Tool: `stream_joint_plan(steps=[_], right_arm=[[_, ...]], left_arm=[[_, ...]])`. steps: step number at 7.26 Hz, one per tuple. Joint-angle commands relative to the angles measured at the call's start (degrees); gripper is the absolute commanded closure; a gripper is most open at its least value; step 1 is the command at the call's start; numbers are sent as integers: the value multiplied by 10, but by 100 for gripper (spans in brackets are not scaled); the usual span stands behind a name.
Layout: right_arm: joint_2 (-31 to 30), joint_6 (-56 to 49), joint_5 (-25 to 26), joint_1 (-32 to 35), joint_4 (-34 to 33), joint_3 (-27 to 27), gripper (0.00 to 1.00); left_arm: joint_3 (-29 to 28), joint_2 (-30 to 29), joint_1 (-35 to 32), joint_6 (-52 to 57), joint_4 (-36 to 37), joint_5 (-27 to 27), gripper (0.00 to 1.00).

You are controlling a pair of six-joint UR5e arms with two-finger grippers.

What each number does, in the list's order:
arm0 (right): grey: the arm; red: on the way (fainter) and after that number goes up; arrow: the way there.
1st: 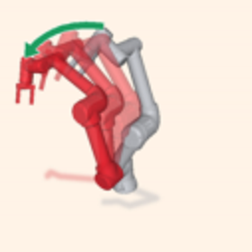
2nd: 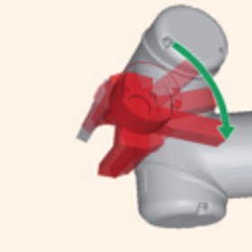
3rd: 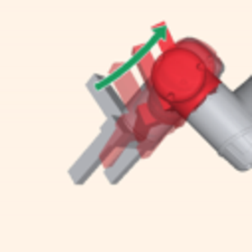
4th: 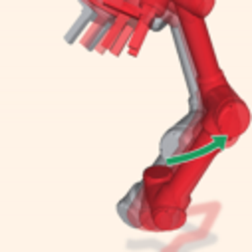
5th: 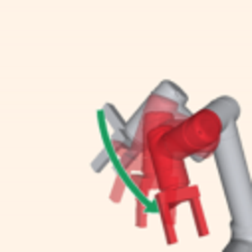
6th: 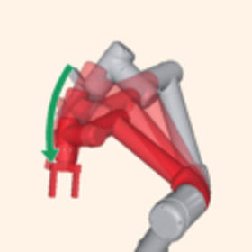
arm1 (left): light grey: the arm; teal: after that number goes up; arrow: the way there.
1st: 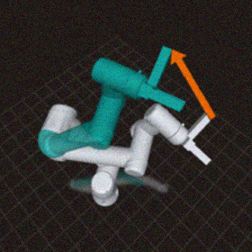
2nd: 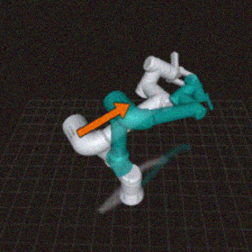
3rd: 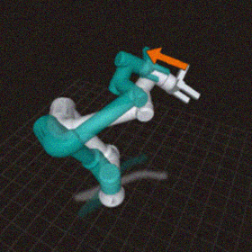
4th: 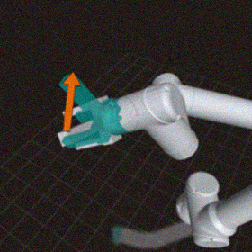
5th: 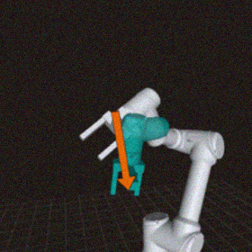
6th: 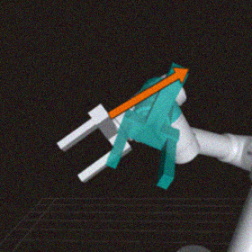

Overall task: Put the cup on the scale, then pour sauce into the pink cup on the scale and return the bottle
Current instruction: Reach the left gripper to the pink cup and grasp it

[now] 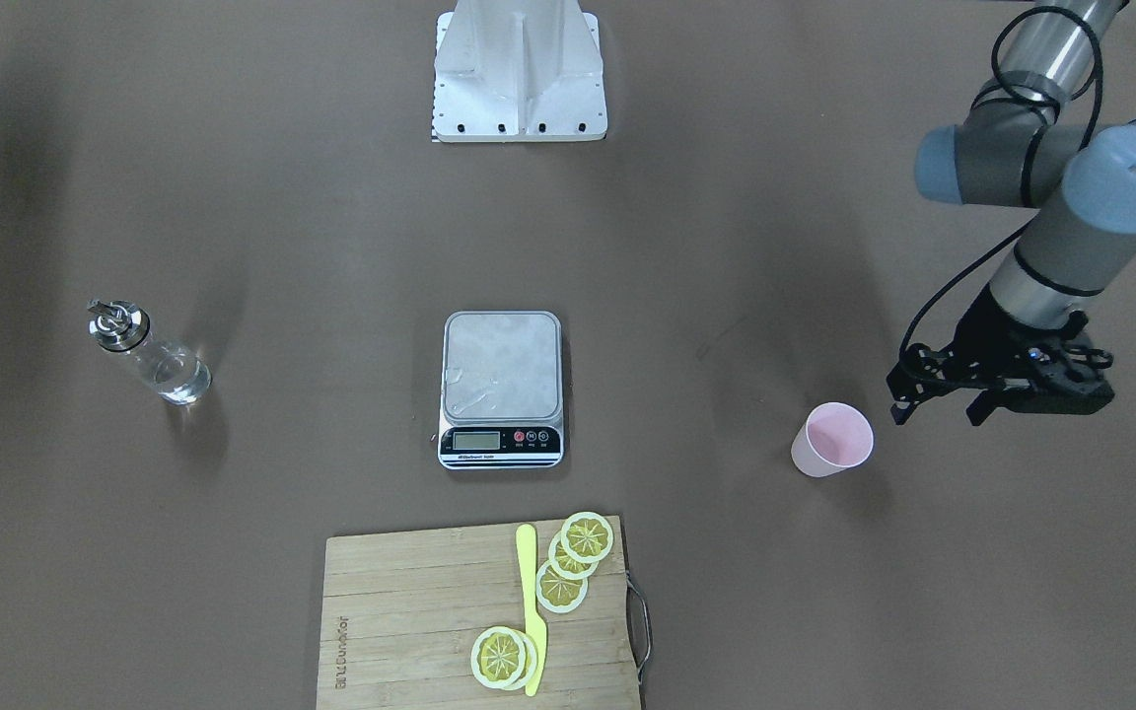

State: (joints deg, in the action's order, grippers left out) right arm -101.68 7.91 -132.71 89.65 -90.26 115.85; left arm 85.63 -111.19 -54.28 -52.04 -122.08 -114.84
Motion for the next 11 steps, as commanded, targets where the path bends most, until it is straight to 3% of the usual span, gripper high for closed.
stream_joint_plan(steps=[1, 2, 3, 6, 8, 10, 11], right_arm=[[0, 0, 1, 0, 0, 0, 0], [0, 0, 1, 0, 0, 0, 0], [0, -1, 1, 0, 0, -1, 0], [0, -3, 1, 0, 0, 0, 0], [0, -2, 1, 0, 0, 0, 0], [0, -1, 0, 0, 0, -1, 0], [0, -1, 0, 0, 0, 0, 0]], left_arm=[[-9, -4, 17, -2, -13, 2, 54], [-4, -4, 22, -2, -14, 2, 83], [-3, -3, 23, -3, -14, 2, 100], [13, -2, 22, -7, -21, 2, 100], [81, -6, 23, -65, 16, 0, 100], [160, -62, 53, -95, 182, 4, 100], [168, -103, 77, -142, 232, 22, 100]])
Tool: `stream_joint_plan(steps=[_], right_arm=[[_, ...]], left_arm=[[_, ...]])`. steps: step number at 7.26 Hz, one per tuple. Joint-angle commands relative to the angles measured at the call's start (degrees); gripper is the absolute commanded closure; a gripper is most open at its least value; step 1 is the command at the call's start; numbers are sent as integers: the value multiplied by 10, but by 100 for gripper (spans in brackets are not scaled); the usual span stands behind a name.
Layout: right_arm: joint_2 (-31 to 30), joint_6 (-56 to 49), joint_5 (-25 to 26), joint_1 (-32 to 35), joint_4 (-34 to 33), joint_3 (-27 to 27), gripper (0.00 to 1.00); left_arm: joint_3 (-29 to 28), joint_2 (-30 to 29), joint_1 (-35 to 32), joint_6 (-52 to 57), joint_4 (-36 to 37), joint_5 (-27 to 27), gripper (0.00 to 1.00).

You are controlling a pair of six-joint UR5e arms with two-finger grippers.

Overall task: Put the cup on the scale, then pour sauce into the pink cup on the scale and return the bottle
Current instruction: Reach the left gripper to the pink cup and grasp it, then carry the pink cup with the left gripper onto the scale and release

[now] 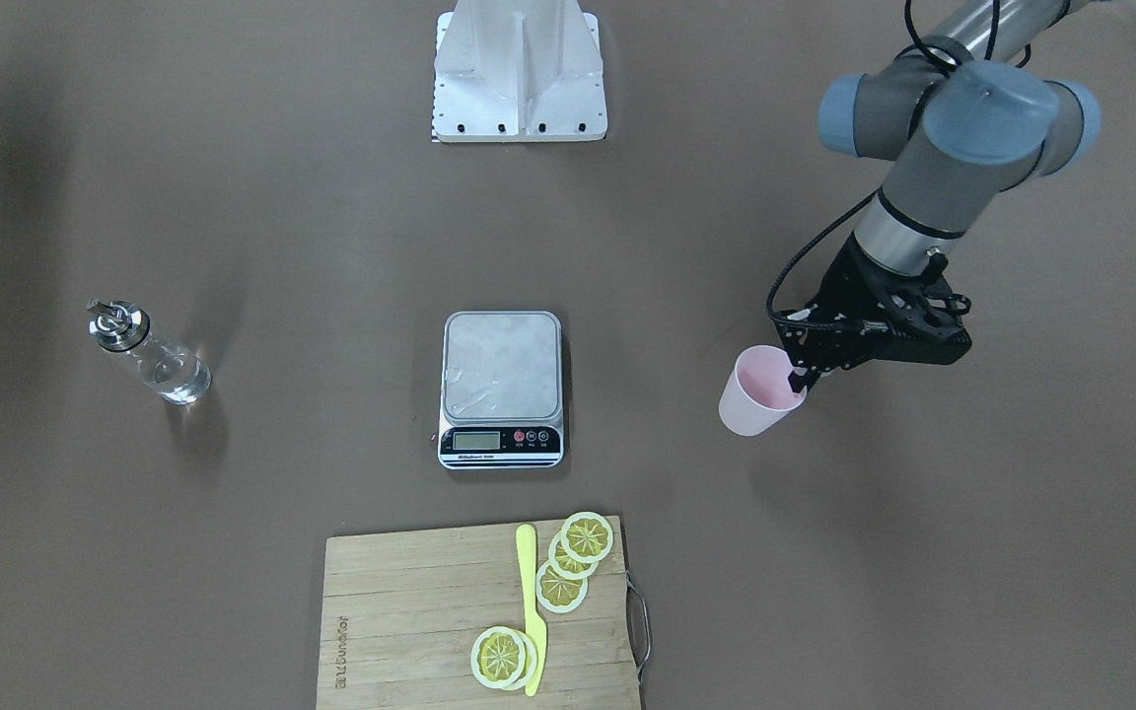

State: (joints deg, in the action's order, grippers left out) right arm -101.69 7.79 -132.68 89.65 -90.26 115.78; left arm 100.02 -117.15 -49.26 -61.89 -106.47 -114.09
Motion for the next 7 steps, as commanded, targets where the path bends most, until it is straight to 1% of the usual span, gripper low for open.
stream_joint_plan(steps=[1, 3, 4, 6, 7], right_arm=[[0, 0, 0, 0, 0, 1, 0], [0, -1, 0, 0, 1, 1, 0], [0, -1, 0, 0, 1, 1, 0], [0, -1, 0, 0, 0, 1, 0], [0, 0, 0, 0, 1, 1, 0]], left_arm=[[18, -74, 75, -76, 96, 57, 100], [18, -149, 107, -110, 204, 71, 100], [13, -169, 139, -136, 221, 117, 100], [-64, -233, 159, -162, 221, 132, 100], [-96, -252, 166, -163, 220, 134, 100]])
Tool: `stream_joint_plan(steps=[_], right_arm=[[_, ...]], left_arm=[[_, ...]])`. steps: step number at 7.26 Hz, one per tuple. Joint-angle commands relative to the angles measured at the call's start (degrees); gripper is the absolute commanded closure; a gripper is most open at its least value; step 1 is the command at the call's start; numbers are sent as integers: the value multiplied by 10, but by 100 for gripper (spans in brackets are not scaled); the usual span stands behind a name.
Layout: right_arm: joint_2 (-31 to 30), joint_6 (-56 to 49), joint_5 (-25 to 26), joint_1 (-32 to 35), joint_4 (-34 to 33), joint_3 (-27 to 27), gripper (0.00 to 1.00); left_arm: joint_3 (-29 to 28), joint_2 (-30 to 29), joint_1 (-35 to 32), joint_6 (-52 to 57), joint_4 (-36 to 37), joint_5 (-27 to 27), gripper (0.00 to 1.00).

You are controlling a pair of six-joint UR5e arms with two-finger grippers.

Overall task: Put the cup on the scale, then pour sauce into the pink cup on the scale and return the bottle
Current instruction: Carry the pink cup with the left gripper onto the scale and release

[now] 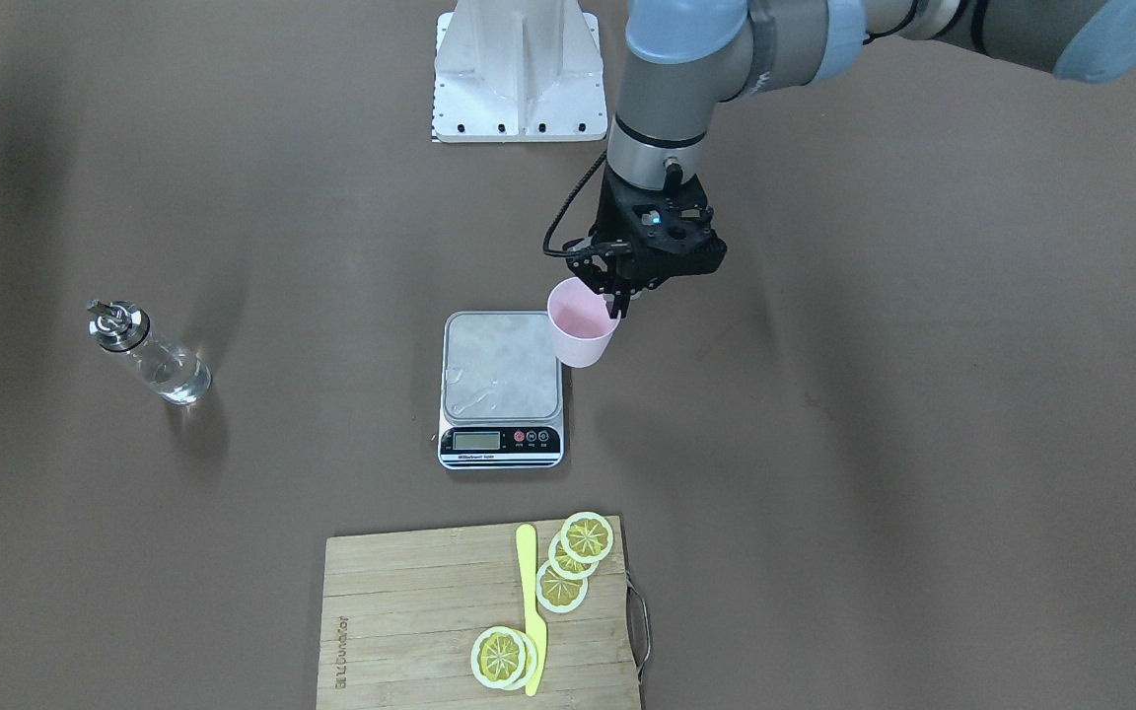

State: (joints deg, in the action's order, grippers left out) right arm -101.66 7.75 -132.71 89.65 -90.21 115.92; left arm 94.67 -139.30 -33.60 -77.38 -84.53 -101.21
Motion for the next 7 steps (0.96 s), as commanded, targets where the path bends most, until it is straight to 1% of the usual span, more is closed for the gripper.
stream_joint_plan(steps=[1, 3, 4, 7], right_arm=[[0, 2, 0, 0, 0, 0, 0], [0, 2, 0, 0, -1, -1, 0], [0, 2, -1, 0, -1, -1, 0], [0, 2, -1, 0, -1, -2, 0]], left_arm=[[-52, -32, 23, -8, -2, 22, 100], [-66, -38, 26, -6, -6, 22, 100], [-84, -54, 27, -6, -6, 22, 100], [-118, -60, 27, 0, -49, 22, 100]])
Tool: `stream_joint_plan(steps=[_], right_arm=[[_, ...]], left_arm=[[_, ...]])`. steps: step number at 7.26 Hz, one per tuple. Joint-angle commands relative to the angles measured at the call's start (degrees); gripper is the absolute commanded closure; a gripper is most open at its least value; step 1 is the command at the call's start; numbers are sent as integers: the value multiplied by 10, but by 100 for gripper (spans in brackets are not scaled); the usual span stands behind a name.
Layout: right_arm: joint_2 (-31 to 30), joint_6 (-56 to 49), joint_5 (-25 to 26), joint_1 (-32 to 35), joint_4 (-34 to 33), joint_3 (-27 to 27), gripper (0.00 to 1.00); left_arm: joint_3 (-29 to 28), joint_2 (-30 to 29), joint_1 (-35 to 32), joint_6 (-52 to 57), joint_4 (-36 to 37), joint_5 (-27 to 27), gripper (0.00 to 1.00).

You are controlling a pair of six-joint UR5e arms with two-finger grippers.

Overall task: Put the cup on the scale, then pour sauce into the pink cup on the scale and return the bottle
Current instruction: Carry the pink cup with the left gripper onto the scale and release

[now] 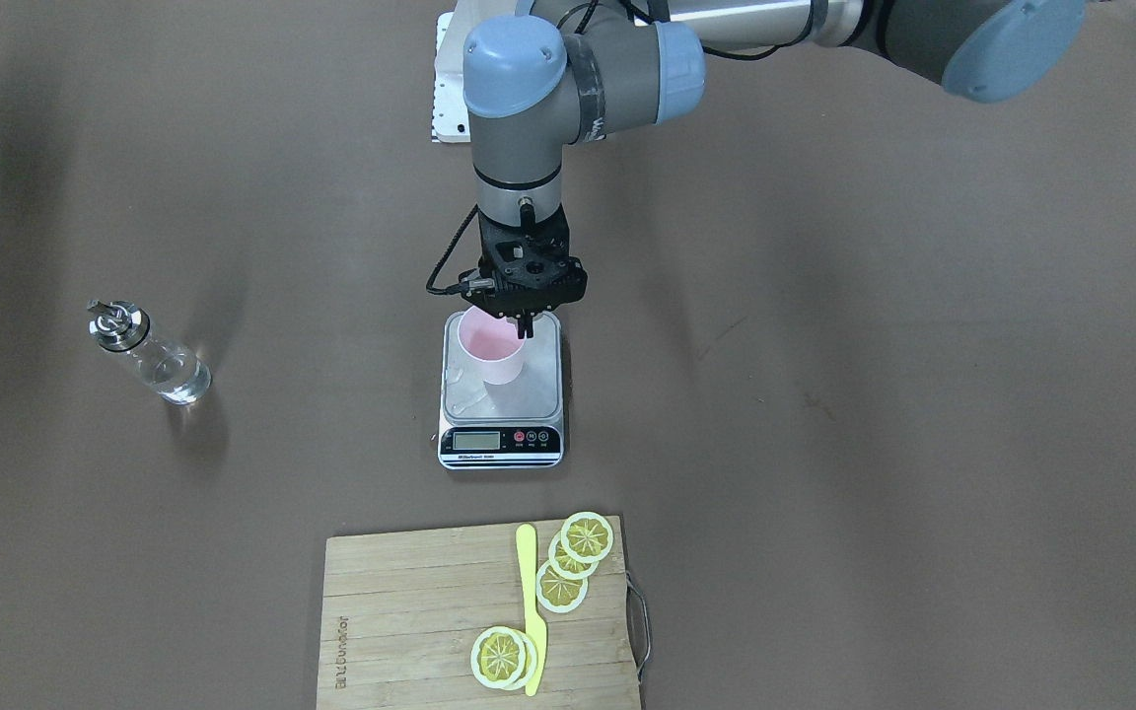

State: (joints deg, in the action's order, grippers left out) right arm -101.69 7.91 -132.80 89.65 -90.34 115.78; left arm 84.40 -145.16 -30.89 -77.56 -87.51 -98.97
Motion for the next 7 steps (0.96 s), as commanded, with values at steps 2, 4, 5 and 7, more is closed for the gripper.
stream_joint_plan(steps=[2, 4, 5, 7], right_arm=[[0, -1, 0, 0, 0, 0, 0], [0, -1, 0, 0, 0, -1, 0], [0, -1, 0, 0, 1, -1, 0], [1, -1, 0, 0, 0, -1, 0]], left_arm=[[-21, 0, 0, 20, -39, -1, 100], [-19, 1, 0, 33, -39, -1, 32], [-17, 3, 0, 35, -39, -1, 20], [6, 8, -6, 66, -32, -6, 2]])
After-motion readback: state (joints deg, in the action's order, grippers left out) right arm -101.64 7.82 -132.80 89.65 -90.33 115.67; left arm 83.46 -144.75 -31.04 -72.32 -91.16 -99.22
